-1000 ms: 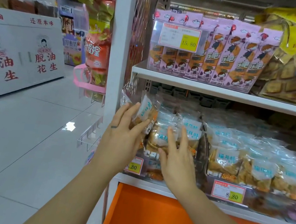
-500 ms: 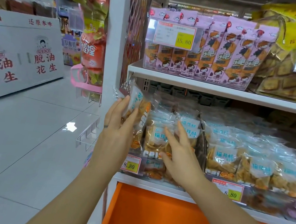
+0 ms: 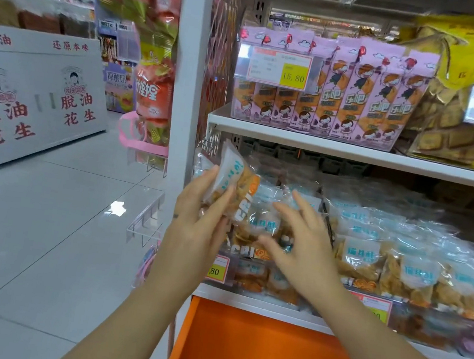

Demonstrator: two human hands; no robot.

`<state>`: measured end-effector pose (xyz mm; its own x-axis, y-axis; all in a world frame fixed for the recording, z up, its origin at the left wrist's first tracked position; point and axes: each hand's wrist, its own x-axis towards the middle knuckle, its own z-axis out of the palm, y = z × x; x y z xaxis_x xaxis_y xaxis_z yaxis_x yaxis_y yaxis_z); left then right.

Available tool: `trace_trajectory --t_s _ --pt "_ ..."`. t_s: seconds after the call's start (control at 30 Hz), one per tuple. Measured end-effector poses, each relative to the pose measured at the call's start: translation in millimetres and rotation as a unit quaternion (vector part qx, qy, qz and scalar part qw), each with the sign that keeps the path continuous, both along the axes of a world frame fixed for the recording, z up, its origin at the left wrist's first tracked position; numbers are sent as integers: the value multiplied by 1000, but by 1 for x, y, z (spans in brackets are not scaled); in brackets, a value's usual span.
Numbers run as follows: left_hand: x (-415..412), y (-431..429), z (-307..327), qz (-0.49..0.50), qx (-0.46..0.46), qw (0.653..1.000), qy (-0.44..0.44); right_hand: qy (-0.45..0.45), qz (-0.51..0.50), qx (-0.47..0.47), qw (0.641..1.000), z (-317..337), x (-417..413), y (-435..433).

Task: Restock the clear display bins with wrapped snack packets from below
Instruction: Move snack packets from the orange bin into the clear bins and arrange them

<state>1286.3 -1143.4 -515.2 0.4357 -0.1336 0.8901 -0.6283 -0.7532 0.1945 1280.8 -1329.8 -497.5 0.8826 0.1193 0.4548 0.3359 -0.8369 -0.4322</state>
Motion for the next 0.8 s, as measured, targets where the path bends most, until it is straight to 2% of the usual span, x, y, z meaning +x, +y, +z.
trace_trajectory --t_s 0.07,0.13,0.27,0.33,0.43,0.47,0.53,0.6,0.67,0.8 --pt "0 -2 -1 -30 16 999 -4 -20 33 115 993 15 -7 -3" --pt "-2 -7 -1 -47 20 999 -14 18 91 200 975 34 -10 -3" --pt "-19 -25 6 -117 -56 991 8 152 167 240 944 54 -7 -9" --pt "-25 -30 9 -149 -111 981 55 139 145 289 936 54 -6 -16" --pt "-27 -33 12 -165 -202 954 147 67 58 398 913 53 -10 -30" --pt "-28 -33 14 -169 -229 943 170 20 7 399 917 53 -14 -33" --pt "-32 -35 20 -178 -269 924 203 -79 -64 332 938 52 -25 -34" --pt "-36 -40 23 -205 -303 900 238 -104 -45 280 953 45 -34 -25" --pt "-39 -43 23 -224 -333 874 272 -54 27 252 966 37 -40 -13" --pt "-26 -33 16 -176 -389 842 328 87 155 165 970 27 -48 -2"
